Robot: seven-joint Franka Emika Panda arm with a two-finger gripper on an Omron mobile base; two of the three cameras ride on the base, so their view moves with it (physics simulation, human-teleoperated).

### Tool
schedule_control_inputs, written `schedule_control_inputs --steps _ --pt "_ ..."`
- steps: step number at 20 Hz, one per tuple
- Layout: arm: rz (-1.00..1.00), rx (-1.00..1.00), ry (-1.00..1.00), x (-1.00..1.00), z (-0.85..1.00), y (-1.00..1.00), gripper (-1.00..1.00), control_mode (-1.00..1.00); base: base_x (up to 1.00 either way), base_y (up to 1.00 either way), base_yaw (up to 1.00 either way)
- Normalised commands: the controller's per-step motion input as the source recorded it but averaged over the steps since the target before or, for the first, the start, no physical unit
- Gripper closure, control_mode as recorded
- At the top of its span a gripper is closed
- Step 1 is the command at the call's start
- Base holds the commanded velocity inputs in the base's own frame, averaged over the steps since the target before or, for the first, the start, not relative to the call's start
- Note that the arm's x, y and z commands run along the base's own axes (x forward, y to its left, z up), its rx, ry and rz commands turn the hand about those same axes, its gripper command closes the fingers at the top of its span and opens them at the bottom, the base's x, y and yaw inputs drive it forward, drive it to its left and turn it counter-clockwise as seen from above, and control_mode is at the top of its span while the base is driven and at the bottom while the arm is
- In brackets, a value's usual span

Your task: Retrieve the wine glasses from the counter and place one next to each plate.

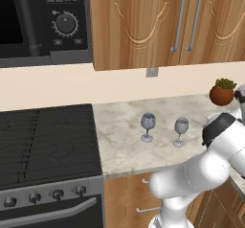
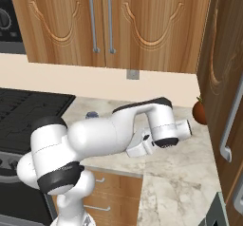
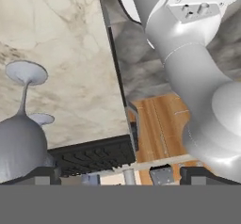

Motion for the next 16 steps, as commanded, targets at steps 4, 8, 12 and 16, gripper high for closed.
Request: schedule_control_inputs --steps 4,8,12,16 --pt "0.00 0.05 0.04 0.00 -0.08 0.22 -1.00 -1.00 0.00 0.00 0.00" --pt "0.00 0.04 0.00 0.00 -0.06 0.10 -1.00 -1.00 0.00 0.00 0.00" --pt "0.00 0.07 0.00 0.03 -0.08 0.10 -1.00 -1.00 0.00 0.00 0.00" --pt "0.00 0.07 0.00 0.05 -0.04 0.16 -1.00 -1.00 0.00 0.00 0.00"
